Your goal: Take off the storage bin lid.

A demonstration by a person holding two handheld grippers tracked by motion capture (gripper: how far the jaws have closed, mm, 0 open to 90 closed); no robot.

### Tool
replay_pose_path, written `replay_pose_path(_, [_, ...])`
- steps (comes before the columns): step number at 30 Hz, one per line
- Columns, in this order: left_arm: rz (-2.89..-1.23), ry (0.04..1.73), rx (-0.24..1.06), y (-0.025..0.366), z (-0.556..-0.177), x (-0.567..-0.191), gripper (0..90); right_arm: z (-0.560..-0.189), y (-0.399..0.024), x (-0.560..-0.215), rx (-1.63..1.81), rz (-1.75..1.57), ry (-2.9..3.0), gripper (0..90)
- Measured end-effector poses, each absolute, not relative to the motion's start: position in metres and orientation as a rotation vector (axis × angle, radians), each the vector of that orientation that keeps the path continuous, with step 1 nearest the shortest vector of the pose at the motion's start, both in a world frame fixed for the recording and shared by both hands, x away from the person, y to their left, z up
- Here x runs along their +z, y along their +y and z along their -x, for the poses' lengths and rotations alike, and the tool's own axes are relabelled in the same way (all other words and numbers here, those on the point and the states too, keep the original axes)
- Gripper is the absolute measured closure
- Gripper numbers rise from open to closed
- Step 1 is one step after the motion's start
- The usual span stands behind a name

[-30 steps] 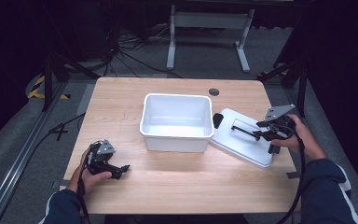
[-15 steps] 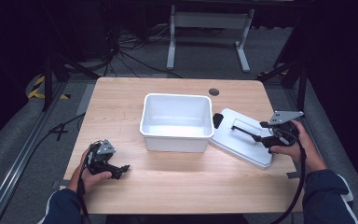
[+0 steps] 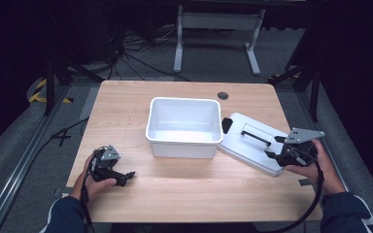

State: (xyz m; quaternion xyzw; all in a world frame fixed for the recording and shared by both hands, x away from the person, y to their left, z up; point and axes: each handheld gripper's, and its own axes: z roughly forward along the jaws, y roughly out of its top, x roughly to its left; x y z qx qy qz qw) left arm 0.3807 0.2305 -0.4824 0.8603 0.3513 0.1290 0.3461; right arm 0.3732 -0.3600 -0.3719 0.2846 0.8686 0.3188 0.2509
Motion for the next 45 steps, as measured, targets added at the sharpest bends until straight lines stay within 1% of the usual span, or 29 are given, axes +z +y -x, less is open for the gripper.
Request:
replay_pose_path(7, [-2.237, 0.903, 0.340, 0.231, -0.381, -0.482, 0.2, -0.352, -0.366, -0.386, 0.843, -0.770, 2.335, 34.9])
replay_pose_path(16, [-2.234, 0.910, 0.333, 0.231, -0.381, -0.482, 0.3, -0.326, -0.380, -0.411, 0.899, -0.857, 2.293, 33.3])
replay_pose_path(19, [-2.234, 0.909, 0.342, 0.231, -0.381, -0.482, 0.4, -0.318, -0.384, -0.419, 0.906, -0.912, 2.257, 30.3])
replay_pose_path(22, [-2.234, 0.908, 0.349, 0.231, -0.380, -0.482, 0.6, -0.311, -0.389, -0.430, 0.915, -0.956, 2.253, 30.2])
replay_pose_path(25, [-2.232, 0.913, 0.335, 0.230, -0.380, -0.482, 0.5, -0.306, -0.391, -0.443, 0.890, -1.006, 2.245, 28.3])
replay_pose_path(32, [-2.231, 0.916, 0.333, 0.230, -0.380, -0.482, 0.3, -0.301, -0.397, -0.462, 0.841, -1.082, 2.221, 24.1])
replay_pose_path(38, [-2.233, 0.910, 0.333, 0.230, -0.380, -0.482, 0.4, -0.307, -0.407, -0.467, 0.956, -1.167, 2.216, 22.1])
replay_pose_path(45, [-2.237, 0.901, 0.345, 0.231, -0.381, -0.482, 0.5, -0.312, -0.408, -0.468, 0.973, -1.214, 2.228, 19.7])
